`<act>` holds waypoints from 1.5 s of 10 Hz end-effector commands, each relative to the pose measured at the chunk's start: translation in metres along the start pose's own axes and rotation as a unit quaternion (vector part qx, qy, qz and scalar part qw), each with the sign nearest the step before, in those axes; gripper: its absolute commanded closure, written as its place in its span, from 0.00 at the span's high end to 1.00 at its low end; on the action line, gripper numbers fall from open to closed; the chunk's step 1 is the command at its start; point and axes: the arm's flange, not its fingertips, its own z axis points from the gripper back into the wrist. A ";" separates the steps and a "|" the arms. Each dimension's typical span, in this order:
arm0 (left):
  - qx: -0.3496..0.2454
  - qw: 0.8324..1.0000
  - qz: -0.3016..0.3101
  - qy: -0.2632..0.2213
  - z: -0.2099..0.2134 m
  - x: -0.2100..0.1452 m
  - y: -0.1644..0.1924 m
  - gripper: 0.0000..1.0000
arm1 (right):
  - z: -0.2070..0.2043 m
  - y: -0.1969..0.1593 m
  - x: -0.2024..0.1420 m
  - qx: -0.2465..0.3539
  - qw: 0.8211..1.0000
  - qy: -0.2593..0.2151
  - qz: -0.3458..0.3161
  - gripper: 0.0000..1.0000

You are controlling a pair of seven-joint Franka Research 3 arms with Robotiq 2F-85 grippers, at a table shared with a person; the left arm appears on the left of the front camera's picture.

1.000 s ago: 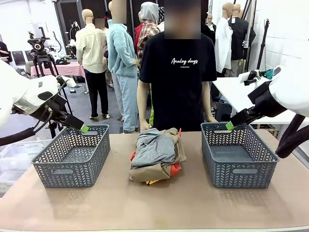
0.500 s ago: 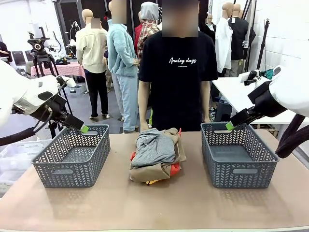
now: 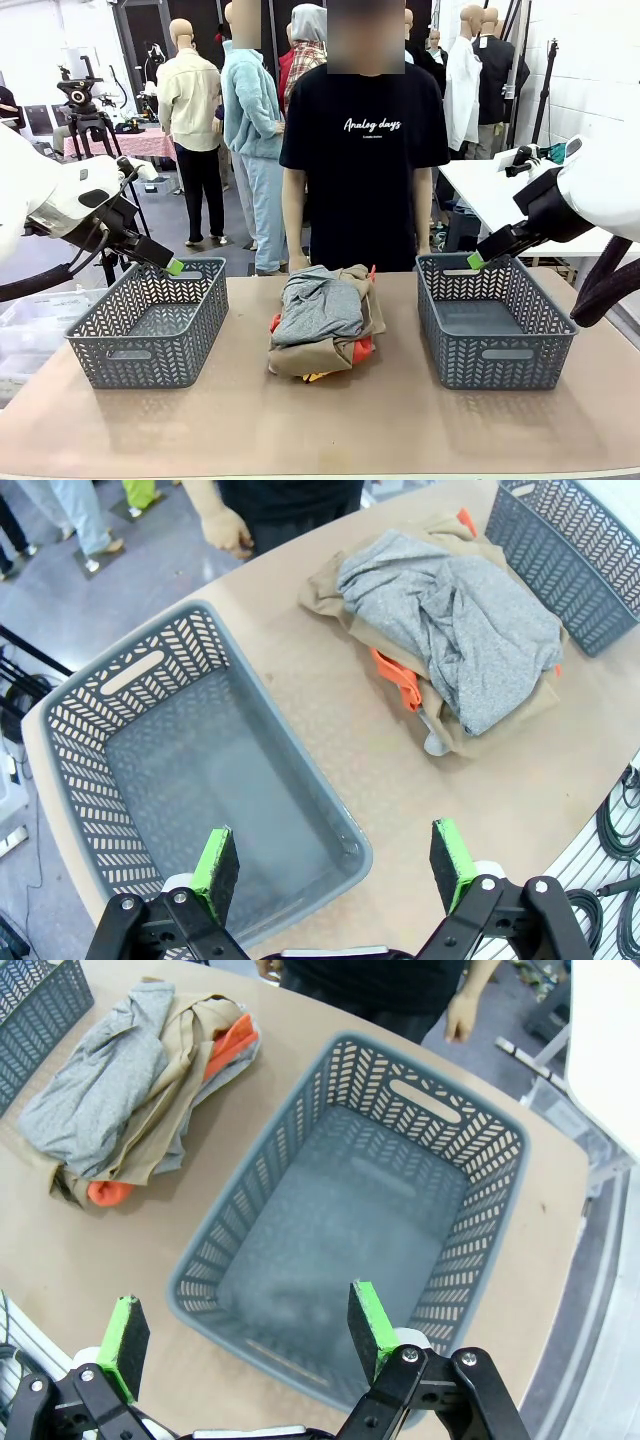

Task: Sort the tops and bottoms.
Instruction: Lift clothes from the center of the table with your left hand.

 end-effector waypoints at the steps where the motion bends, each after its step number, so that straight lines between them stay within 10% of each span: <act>1: -0.004 1.000 0.003 -0.002 0.001 0.000 0.001 1.00 | -0.001 0.000 0.000 0.008 1.000 -0.004 -0.001 1.00; 15: -0.007 1.000 -0.018 -0.001 -0.003 0.012 -0.009 1.00 | -0.001 0.000 0.000 0.008 1.000 -0.004 -0.001 1.00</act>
